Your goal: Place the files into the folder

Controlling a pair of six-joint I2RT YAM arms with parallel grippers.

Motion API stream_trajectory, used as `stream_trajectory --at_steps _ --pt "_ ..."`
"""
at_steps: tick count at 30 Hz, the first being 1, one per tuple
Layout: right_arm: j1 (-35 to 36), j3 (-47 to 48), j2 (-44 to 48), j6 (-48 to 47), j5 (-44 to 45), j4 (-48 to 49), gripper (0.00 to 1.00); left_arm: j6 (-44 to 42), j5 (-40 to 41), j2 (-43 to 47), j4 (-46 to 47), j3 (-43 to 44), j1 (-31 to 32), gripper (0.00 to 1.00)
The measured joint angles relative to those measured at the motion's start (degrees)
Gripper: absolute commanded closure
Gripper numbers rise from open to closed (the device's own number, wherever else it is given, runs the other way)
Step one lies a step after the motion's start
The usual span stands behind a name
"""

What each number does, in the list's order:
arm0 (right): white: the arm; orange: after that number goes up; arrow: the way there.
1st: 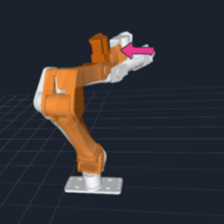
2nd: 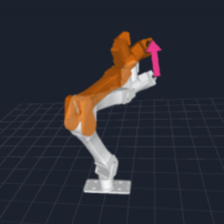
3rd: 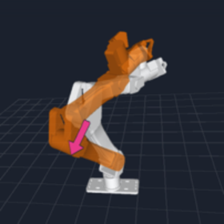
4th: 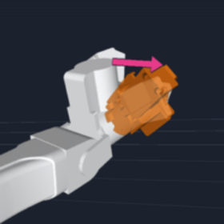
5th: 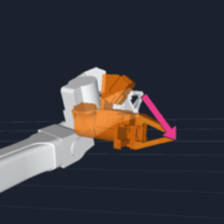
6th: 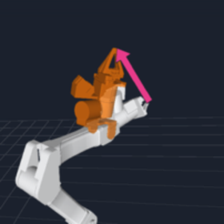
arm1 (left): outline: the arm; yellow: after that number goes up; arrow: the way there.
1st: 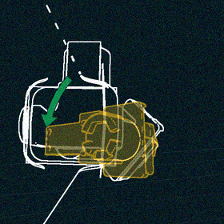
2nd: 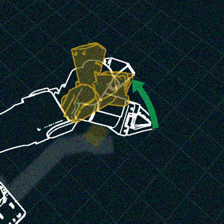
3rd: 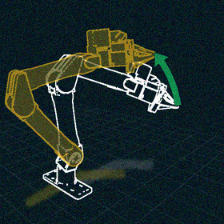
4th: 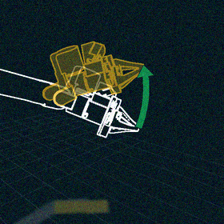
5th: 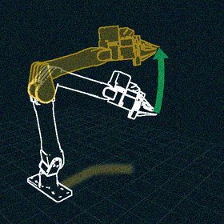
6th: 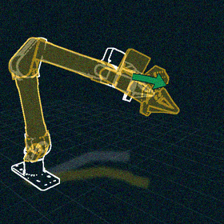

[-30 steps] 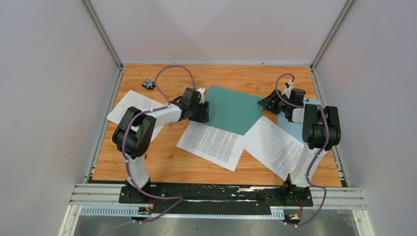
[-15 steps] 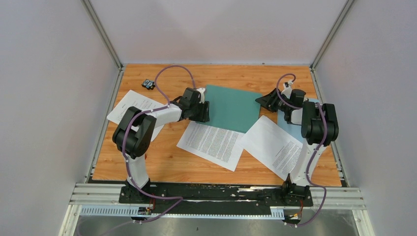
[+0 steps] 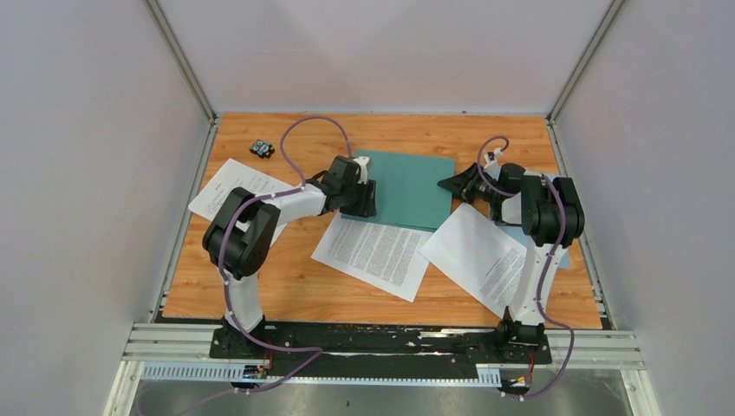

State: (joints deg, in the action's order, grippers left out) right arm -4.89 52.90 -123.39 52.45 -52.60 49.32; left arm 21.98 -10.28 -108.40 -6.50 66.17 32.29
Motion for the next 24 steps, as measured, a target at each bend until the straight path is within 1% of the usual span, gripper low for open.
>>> stream_trajectory --at_steps 2,4,7,10,14,16,20,24 --pt "0.4 0.0 0.0 0.5 -0.1 -0.2 0.95 0.0 -0.2 0.0 -0.5 0.4 0.3 0.4" --pt "0.5 0.0 0.1 2.1 -0.4 -0.2 0.99 -0.6 -0.4 -0.1 -2.5 1.9 0.6 0.39" --pt "0.6 1.2 0.6 6.1 -1.2 -0.9 1.0 -3.3 0.3 0.2 -5.9 5.1 0.7 0.35" --pt "0.7 3.4 2.9 9.2 -1.6 -4.1 1.0 -8.5 2.5 3.2 -9.1 7.9 0.9 0.28" --pt "0.8 6.2 7.8 13.5 -1.0 -8.5 1.0 -18.7 4.0 12.5 -9.6 8.4 1.1 0.22" --pt "0.9 6.6 9.7 16.5 -0.6 -8.8 1.0 -24.0 4.1 17.6 -7.7 7.6 1.5 0.19" --pt "1.3 6.7 10.2 23.4 -0.1 -8.4 1.0 -35.5 2.4 27.0 -2.4 2.8 2.6 0.17" --pt "2.3 6.4 10.2 30.3 0.1 -6.7 1.0 -44.3 0.5 28.3 0.0 -0.7 3.3 0.16"
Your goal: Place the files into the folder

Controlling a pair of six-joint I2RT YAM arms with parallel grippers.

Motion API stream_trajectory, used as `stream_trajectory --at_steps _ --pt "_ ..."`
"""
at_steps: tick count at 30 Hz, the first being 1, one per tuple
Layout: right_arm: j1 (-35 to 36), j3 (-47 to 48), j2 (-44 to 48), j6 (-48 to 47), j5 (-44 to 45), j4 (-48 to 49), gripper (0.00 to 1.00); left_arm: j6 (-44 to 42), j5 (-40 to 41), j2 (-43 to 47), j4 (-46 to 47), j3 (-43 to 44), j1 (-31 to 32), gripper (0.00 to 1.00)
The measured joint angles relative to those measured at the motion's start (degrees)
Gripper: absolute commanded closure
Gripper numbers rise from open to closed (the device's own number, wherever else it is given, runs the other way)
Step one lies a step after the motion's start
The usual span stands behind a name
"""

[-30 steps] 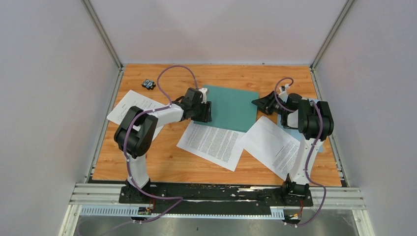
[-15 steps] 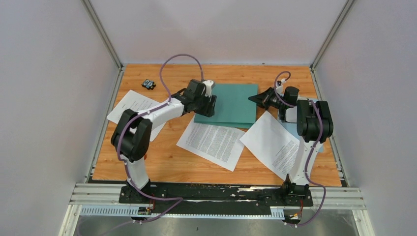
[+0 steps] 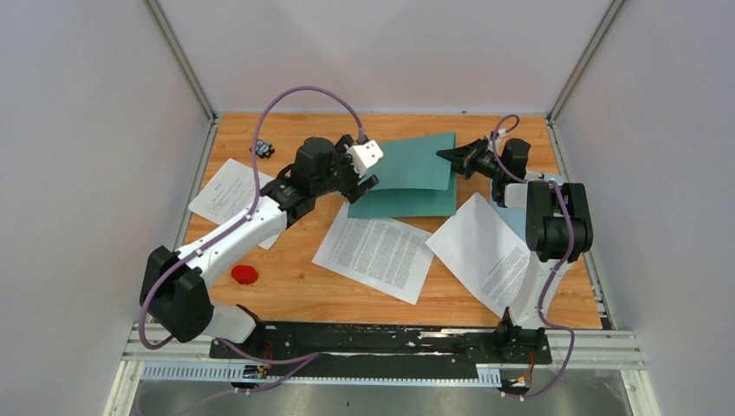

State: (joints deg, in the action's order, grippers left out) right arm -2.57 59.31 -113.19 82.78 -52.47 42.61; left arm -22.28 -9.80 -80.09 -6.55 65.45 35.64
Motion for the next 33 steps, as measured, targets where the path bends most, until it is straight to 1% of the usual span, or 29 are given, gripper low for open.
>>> stream_trajectory --at_steps 4,7,18,23,26,29,30,31,33 --pt "1.3 -0.5 0.0 5.1 0.1 1.9 1.0 -6.1 -1.7 -0.9 0.3 -3.1 0.3 0.15" --pt "1.9 -0.5 0.0 6.8 0.5 2.0 1.0 -9.3 -3.2 -0.9 1.3 -5.2 0.4 0.15" --pt "2.4 -0.8 0.1 7.0 1.7 0.3 1.0 -17.9 -3.0 -2.1 7.8 -7.7 2.6 0.12" --pt "3.6 -1.3 0.2 7.1 2.6 0.1 1.0 -22.7 -2.0 -4.7 9.8 -9.2 4.5 0.11" --pt "4.3 -1.3 0.2 7.2 2.9 0.1 1.0 -24.9 0.4 -7.8 10.8 -8.9 6.1 0.14" --pt "4.9 -1.3 0.2 7.2 3.0 0.1 1.0 -26.2 3.5 -11.6 12.2 -8.2 7.2 0.23" --pt "5.0 -1.3 0.2 7.2 3.0 0.1 1.0 -26.6 4.7 -12.8 12.4 -7.9 7.5 0.3" --pt "5.1 -1.3 0.2 7.2 3.0 0.1 1.0 -26.8 5.8 -13.8 12.7 -7.6 7.5 0.4" --pt "5.2 -1.4 0.2 7.1 2.9 0.1 0.98 -26.9 7.3 -14.6 12.9 -7.5 7.8 0.62"
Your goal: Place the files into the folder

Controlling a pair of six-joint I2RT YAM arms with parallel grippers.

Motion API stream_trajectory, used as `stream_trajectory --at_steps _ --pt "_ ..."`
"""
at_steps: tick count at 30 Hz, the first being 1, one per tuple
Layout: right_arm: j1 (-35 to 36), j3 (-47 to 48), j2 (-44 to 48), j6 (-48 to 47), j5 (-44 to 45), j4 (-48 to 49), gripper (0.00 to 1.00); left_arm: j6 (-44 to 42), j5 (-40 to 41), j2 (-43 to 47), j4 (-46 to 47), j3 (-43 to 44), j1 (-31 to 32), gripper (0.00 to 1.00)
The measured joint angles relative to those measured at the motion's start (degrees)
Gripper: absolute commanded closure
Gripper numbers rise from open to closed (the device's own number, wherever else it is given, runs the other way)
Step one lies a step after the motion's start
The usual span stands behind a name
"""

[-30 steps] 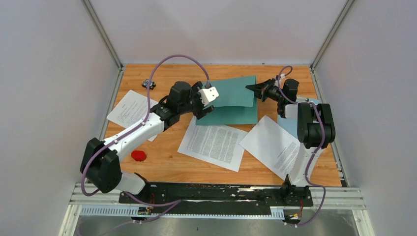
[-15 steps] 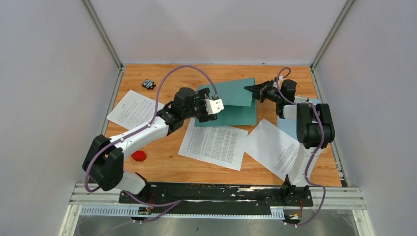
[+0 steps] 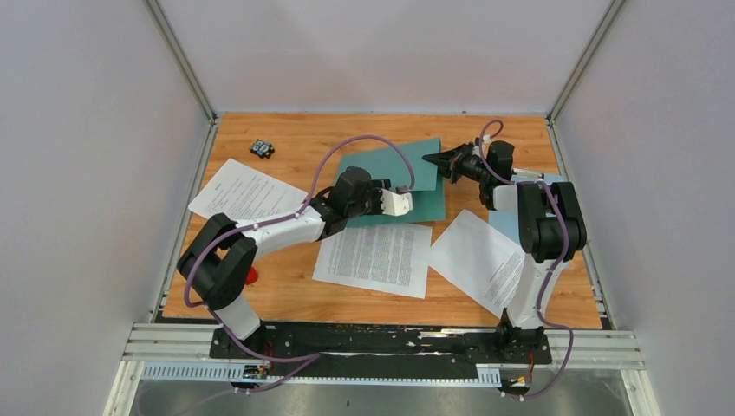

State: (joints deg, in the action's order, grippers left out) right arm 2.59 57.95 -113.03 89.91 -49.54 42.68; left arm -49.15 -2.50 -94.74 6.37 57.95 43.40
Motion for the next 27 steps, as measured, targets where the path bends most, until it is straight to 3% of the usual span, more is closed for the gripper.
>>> stream_trajectory --at_steps 3,7,11,18,27 --pt "0.0 0.0 0.0 -0.5 0.0 -0.3 0.85 0.5 1.6 0.0 1.8 0.2 0.0 0.82" --pt "-0.2 0.0 1.0 -1.9 0.3 -1.6 0.57 1.2 5.8 0.4 4.2 1.4 0.0 1.0" --pt "-0.2 0.6 4.2 -4.6 0.2 -4.1 0.42 2.3 11.0 0.4 1.8 6.6 0.0 1.0" --pt "-0.7 5.0 15.4 -17.5 3.0 -18.6 0.25 9.3 19.6 0.4 -8.2 21.2 0.0 1.0" --pt "-2.0 8.0 30.9 -31.8 12.8 -41.2 0.22 21.3 24.5 0.5 -21.4 32.9 -1.5 1.0"
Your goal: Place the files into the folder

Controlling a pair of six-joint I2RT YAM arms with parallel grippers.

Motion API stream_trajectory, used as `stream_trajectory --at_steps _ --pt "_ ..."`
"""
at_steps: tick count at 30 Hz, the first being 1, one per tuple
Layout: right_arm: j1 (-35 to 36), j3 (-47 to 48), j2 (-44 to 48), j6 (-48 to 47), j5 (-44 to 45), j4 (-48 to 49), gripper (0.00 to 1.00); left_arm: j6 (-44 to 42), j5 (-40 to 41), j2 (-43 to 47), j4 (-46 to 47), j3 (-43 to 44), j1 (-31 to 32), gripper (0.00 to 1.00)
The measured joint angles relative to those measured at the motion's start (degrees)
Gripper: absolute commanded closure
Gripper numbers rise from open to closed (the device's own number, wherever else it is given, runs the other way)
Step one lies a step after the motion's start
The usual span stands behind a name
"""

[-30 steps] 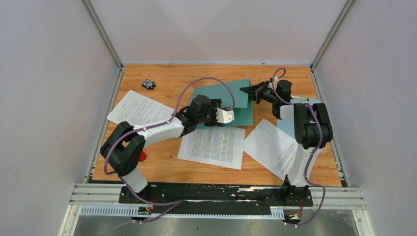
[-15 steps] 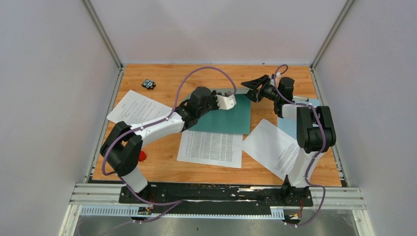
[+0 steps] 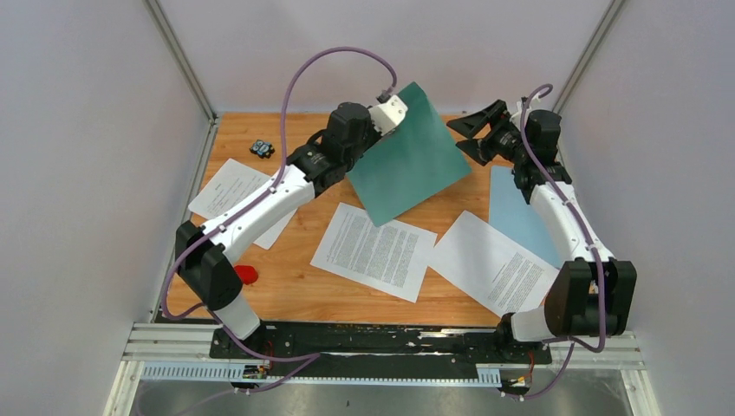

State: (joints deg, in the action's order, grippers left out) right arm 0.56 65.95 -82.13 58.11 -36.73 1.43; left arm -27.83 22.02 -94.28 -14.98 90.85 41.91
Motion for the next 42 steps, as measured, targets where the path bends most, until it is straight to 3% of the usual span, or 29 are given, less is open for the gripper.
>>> stream_trajectory --at_steps 6,14,22,26,34,42 --pt "0.0 0.7 2.9 -5.1 5.4 -12.7 0.23 11.0 -0.9 2.6 -10.1 3.2 -3.7 1.0" --pt "1.6 -2.3 4.1 -22.1 2.7 -16.2 0.23 20.8 1.6 10.1 -22.0 5.7 -8.0 1.0" --pt "11.8 -2.2 -4.5 -40.0 1.0 -21.8 0.17 29.8 1.9 14.5 -32.1 9.9 -9.8 1.0" --pt "13.1 -2.0 -9.7 -45.8 0.9 -24.1 0.15 33.3 0.0 15.0 -35.5 8.2 -11.5 1.0" --pt "13.1 -1.6 -16.7 -51.4 2.3 -28.3 0.15 35.3 -2.6 14.4 -39.1 2.2 -14.8 1.0" --pt "13.1 -1.5 -18.3 -48.9 3.2 -28.0 0.3 38.1 -11.5 14.3 -38.7 0.9 -18.9 1.0"
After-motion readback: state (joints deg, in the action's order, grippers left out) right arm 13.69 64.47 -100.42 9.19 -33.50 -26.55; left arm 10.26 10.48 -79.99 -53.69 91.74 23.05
